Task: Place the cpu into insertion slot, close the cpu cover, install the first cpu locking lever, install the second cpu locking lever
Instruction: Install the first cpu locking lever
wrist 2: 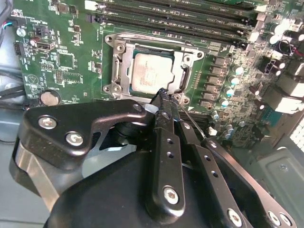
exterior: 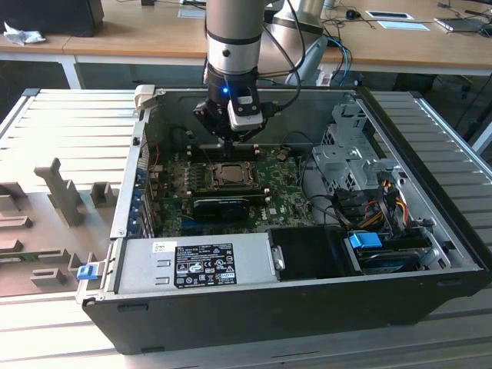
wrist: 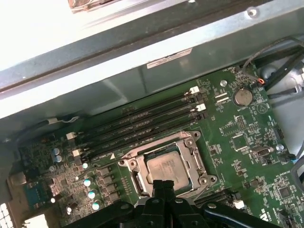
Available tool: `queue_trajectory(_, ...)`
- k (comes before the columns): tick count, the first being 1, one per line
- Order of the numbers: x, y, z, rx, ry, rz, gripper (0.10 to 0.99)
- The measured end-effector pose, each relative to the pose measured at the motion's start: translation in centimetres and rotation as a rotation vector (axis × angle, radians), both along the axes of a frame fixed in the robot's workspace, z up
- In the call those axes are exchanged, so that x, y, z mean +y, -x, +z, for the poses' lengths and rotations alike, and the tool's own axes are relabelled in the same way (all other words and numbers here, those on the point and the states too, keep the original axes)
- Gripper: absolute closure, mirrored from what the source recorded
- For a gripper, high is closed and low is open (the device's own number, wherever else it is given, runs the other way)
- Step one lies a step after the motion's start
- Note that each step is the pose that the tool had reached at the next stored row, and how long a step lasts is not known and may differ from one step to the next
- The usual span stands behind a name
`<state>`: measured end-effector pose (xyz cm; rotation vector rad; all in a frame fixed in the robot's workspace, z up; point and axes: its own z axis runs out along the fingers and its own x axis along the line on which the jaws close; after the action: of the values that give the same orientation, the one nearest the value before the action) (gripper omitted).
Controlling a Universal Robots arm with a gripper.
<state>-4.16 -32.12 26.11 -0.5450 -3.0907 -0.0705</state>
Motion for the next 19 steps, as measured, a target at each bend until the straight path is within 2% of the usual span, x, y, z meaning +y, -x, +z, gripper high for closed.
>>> queue_trajectory(7, 0.00, 0.00, 0.00, 0.0000, 0.000, 0.078, 0.980)
queue_trajectory(13, 0.00, 0.00, 0.00, 0.0000, 0.000, 0.232, 0.980)
queue_trajectory(19, 0.00, 0.00, -0.01, -0.0009, 0.000, 0.352, 0.980)
